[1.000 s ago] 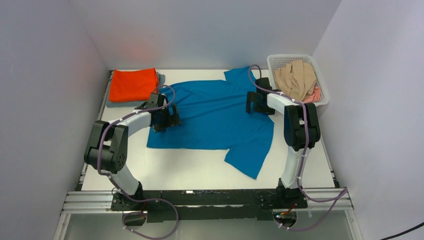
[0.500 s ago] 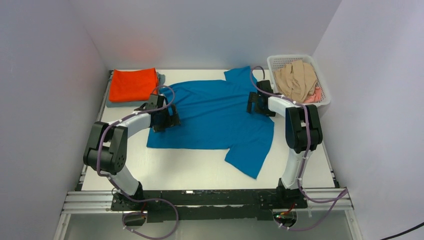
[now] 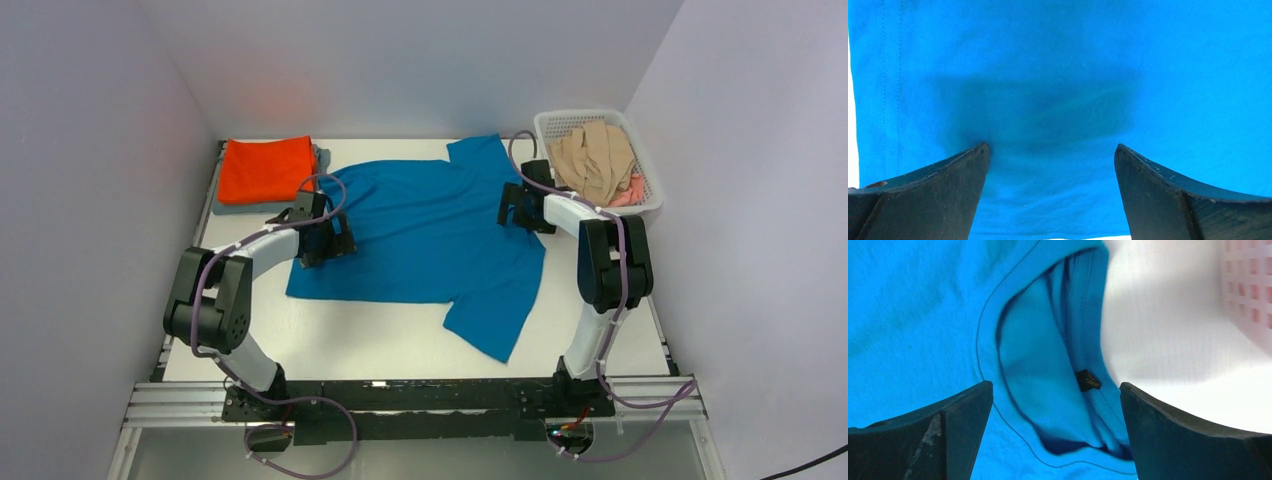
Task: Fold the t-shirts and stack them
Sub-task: Flatten out the tshirt
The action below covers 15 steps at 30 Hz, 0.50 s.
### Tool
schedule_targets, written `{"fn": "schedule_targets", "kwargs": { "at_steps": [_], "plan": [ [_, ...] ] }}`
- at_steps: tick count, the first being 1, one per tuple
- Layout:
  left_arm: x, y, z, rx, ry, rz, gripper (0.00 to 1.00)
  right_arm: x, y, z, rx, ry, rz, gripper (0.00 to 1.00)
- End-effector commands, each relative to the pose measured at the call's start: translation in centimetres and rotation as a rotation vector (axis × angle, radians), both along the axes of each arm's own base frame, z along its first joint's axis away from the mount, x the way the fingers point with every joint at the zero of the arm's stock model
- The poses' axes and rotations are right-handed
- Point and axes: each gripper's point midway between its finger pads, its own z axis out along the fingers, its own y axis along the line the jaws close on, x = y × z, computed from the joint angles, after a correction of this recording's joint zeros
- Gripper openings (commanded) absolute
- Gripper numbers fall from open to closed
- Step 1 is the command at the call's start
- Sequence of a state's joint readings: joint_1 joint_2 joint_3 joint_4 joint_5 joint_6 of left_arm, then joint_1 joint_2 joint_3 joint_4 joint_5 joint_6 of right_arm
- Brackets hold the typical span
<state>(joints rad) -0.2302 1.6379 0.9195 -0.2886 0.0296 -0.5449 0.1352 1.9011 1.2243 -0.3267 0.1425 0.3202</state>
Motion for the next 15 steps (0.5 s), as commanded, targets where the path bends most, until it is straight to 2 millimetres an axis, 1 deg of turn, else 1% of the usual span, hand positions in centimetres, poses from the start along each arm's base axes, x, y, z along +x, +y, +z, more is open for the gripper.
{"fn": "schedule_targets", "kwargs": {
  "at_steps": [1,4,5,10,13,15],
  "plan": [
    [-2.8,3.4,-1.7,0.087,0.106,0.078,1.00,1.5,-1.0,6.6,0.007,-0.137,-0.018,1.00],
    [-3.0,4.2,-1.9,0.091,0.113,0.097,1.00,0.3,-1.3,6.7,0.003,-0.140,-0.037,1.00],
    [-3.0,4.2,-1.8,0.089,0.110,0.096,0.99,0.0,-1.1,6.5,0.012,-0.135,-0.028,1.00],
    [-2.3,3.1,-1.0,0.028,0.068,0.062,0.99,-0.3,2.8,6.3,0.149,-0.132,0.123,1.00],
    [-2.0,2.9,-0.6,0.017,0.052,0.055,0.99,0.0,4.3,5.8,0.206,-0.136,0.156,1.00],
    [-2.0,2.7,-0.4,0.010,0.048,0.052,0.99,0.1,4.5,4.4,0.217,-0.101,0.147,1.00]
  ]
}}
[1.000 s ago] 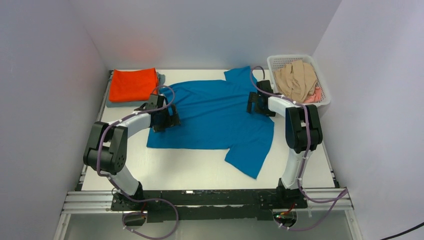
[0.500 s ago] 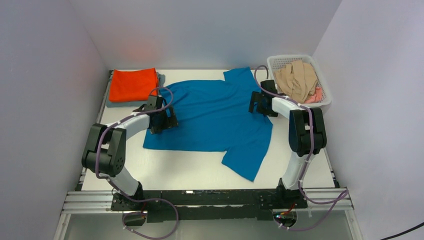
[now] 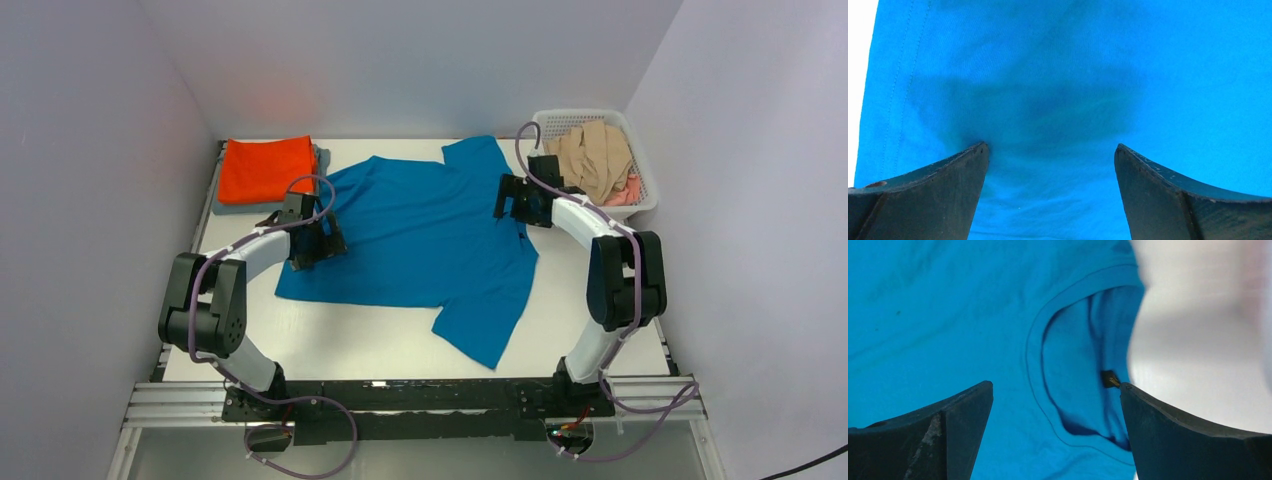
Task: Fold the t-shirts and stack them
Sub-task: Flatten out the tshirt
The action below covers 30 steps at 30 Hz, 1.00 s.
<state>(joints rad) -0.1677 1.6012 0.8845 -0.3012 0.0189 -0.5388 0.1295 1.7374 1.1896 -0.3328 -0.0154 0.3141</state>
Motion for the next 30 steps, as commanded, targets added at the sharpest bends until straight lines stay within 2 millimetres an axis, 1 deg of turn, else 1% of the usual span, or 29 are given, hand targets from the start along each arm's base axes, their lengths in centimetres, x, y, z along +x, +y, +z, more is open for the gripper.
{"fn": "schedule_targets", "kwargs": {
  "at_steps": [1,5,9,11,13,16,17,20,23,26,28,30],
  "plan": [
    [-1.4,0.1,-0.4,-0.007,0.038,-0.010,0.99,0.8,1.9,-1.7,0.068,0.015,0.049,1.00],
    [-1.5,0.2,-0.5,-0.002,0.044,-0.007,1.00,1.2,1.7,-4.0,0.052,0.057,0.039,1.00],
    [-1.4,0.2,-0.6,0.001,0.045,-0.006,0.99,0.7,2.1,-6.1,0.068,0.103,0.048,1.00],
    [-1.5,0.3,-0.7,0.004,0.049,-0.006,0.99,0.2,1.2,-7.0,0.033,0.131,0.011,1.00],
    [-1.4,0.3,-0.7,0.007,0.048,-0.005,0.99,-0.2,-0.4,-7.6,-0.039,0.148,-0.053,1.00],
    [-1.5,0.5,-0.7,0.016,0.049,-0.002,0.99,-0.8,-3.3,-7.7,-0.169,0.168,-0.166,1.00],
    [-1.5,0.6,-0.7,0.019,0.049,0.000,0.99,-1.0,-4.0,-7.6,-0.201,0.172,-0.188,1.00],
    [-1.6,0.7,-0.6,0.026,0.047,0.004,0.99,-1.2,-5.2,-7.2,-0.255,0.175,-0.226,1.00],
    [-1.5,0.7,-0.5,0.026,0.044,0.001,0.99,-1.2,-5.2,-7.2,-0.258,0.170,-0.220,1.00],
    [-1.4,0.5,-0.4,0.016,0.038,-0.008,0.99,-0.5,-4.4,-6.7,-0.228,0.144,-0.181,1.00],
    [-1.3,0.2,-0.2,-0.001,0.029,-0.017,0.99,0.3,-3.6,-6.0,-0.193,0.121,-0.145,1.00],
    [-1.2,-0.4,0.1,-0.030,0.015,-0.030,0.99,1.3,-2.7,-4.8,-0.160,0.081,-0.105,1.00]
  ]
}}
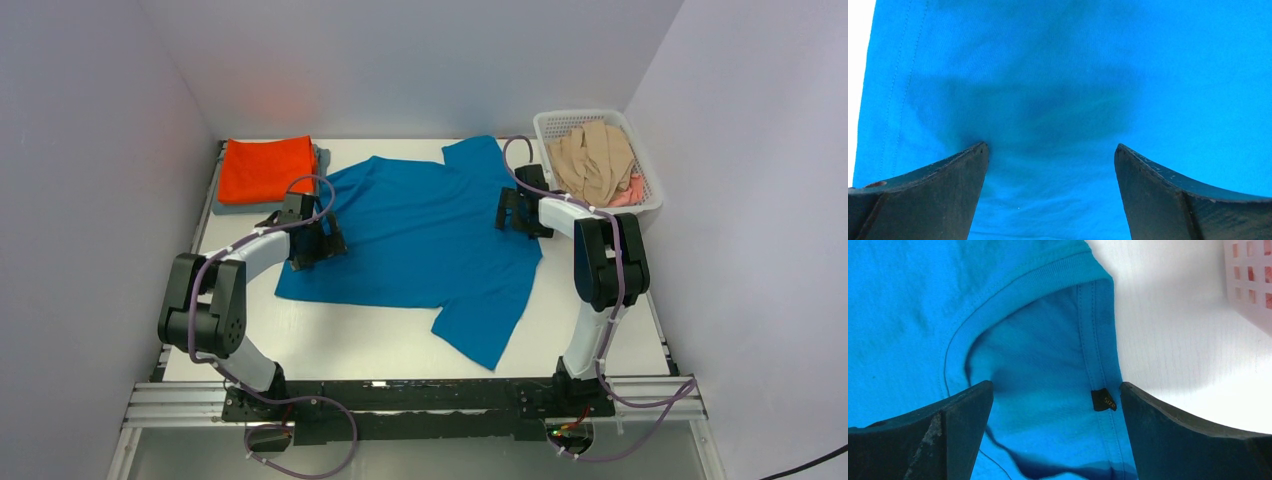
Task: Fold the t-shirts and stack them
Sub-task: Flatten out the tshirt, then grab the side of the flattened tshirt closest away from the robot with both arms
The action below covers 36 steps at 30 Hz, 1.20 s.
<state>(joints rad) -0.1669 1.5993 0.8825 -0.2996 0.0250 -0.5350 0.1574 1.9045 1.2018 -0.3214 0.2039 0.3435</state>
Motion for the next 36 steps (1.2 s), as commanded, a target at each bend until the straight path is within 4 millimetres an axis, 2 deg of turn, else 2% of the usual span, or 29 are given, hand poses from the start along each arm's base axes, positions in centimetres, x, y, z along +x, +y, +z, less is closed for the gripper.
{"fn": "schedule_targets", "kwargs": {
  "at_steps": [1,3,6,9,11,13,18,20,23,26,31,36],
  "plan": [
    [-1.1,-0.6,0.3,-0.039,0.010,-0.030,1.00,1.8,0.3,2.3,0.034,-0.054,0.038,1.00],
    [-1.0,-1.1,1.0,-0.060,-0.012,-0.043,0.99,2.3,1.2,3.8,0.055,-0.092,0.070,1.00],
    [-0.3,-1.4,3.3,-0.057,-0.068,-0.050,0.99,2.0,2.3,6.3,0.063,-0.133,0.098,1.00],
    [-0.3,-1.0,5.6,-0.028,-0.112,-0.025,0.99,0.6,2.7,9.1,0.046,-0.166,0.078,1.00],
    [-1.2,-0.5,6.7,-0.024,-0.132,0.007,1.00,-1.1,3.0,9.9,0.042,-0.161,0.066,1.00],
    [-2.5,0.7,7.0,0.004,-0.133,0.069,0.99,-2.8,3.8,10.3,0.054,-0.153,0.080,1.00],
    [-7.5,5.6,5.0,0.121,-0.053,0.301,1.00,-7.0,6.4,10.2,0.066,-0.130,0.151,1.00],
    [-9.3,7.3,3.7,0.125,-0.019,0.388,0.99,-8.2,7.2,10.2,0.056,-0.124,0.188,1.00],
    [-10.8,9.4,2.3,0.107,-0.010,0.492,0.99,-9.3,8.3,10.1,0.063,-0.115,0.242,1.00],
    [-10.4,10.5,1.5,0.066,-0.045,0.555,0.98,-9.6,8.5,9.8,0.063,-0.113,0.262,1.00],
    [-8.4,9.6,0.6,-0.035,-0.062,0.538,0.83,-9.7,8.4,9.4,0.056,-0.112,0.266,1.00],
    [-8.3,10.1,-1.1,-0.008,0.025,0.565,0.67,-9.9,8.2,9.0,0.049,-0.100,0.256,1.00]
  ]
}}
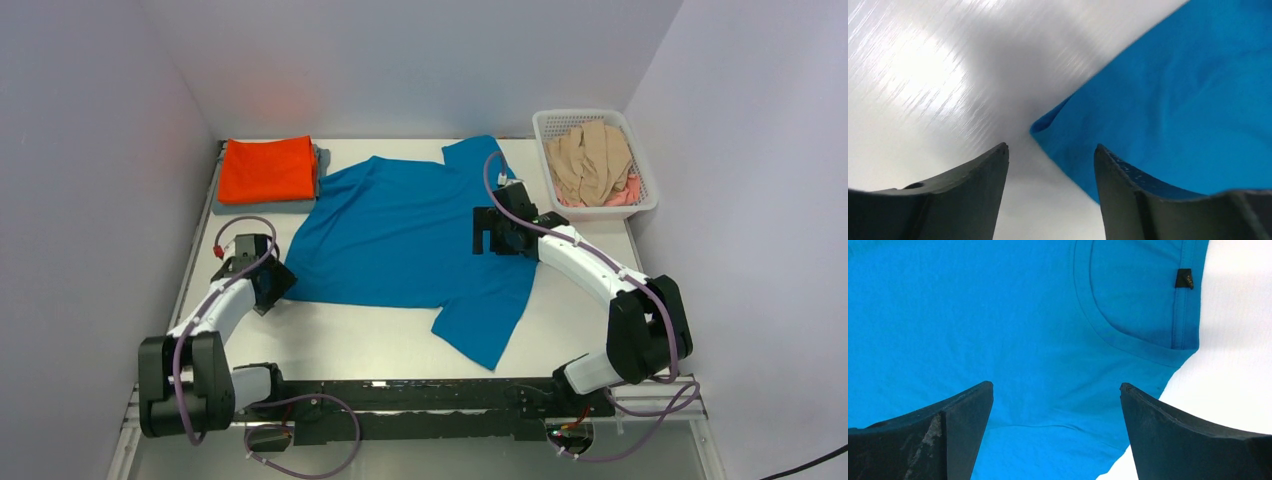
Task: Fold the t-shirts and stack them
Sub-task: Grab the side of the flattened tshirt closest away from the robot with both arms
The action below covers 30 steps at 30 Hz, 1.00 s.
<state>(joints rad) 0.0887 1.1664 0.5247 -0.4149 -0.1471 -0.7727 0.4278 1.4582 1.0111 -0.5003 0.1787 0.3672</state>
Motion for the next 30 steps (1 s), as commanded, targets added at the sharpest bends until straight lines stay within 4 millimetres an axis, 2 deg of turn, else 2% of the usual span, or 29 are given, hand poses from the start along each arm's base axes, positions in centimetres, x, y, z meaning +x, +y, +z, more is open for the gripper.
{"fn": "schedule_targets", "kwargs": {
  "at_steps": [1,7,10,11,14,17,20,22,24,27,30],
  "plan": [
    [1.7,-0.2,-0.7,-0.037,-0.006,0.018,0.62,0.0,-0.2,0.8,0.000,-0.030,-0.006,1.00],
    [2.2,-0.8,-2.0,-0.072,0.008,0.001,0.37,-0.4,-0.6,0.6,-0.017,-0.016,-0.012,1.00],
    [1.9,-0.7,-2.3,-0.068,0.029,-0.005,0.16,-0.6,-0.9,0.6,-0.029,-0.012,-0.017,1.00],
    [1.8,-0.7,-2.4,-0.064,0.034,-0.006,0.03,-0.7,-0.9,0.6,-0.029,-0.009,-0.015,1.00],
    [1.3,-0.6,-2.4,-0.055,0.044,-0.011,0.00,-1.1,-0.6,0.8,-0.035,-0.003,0.002,1.00],
    [0.5,-0.5,-1.9,-0.052,0.038,0.010,0.00,-2.4,0.4,0.8,-0.055,0.025,0.054,1.00],
    [-0.3,-0.1,-1.3,-0.029,0.025,0.029,0.00,-6.0,3.3,0.0,-0.076,0.104,0.190,1.00],
    [-0.5,0.0,-0.8,-0.021,0.010,0.031,0.00,-10.0,5.4,-1.0,-0.083,0.187,0.310,0.97],
    [-0.5,-0.2,-0.6,-0.027,-0.005,0.023,0.00,-14.1,6.2,-2.2,-0.087,0.293,0.378,0.95],
    [-0.6,-0.4,-0.4,-0.033,-0.017,0.017,0.00,-19.5,6.0,-3.5,-0.123,0.426,0.411,0.93],
    [-0.6,-0.5,-0.4,-0.040,-0.020,0.010,0.00,-22.9,4.7,-4.7,-0.153,0.509,0.374,0.89]
  ]
}}
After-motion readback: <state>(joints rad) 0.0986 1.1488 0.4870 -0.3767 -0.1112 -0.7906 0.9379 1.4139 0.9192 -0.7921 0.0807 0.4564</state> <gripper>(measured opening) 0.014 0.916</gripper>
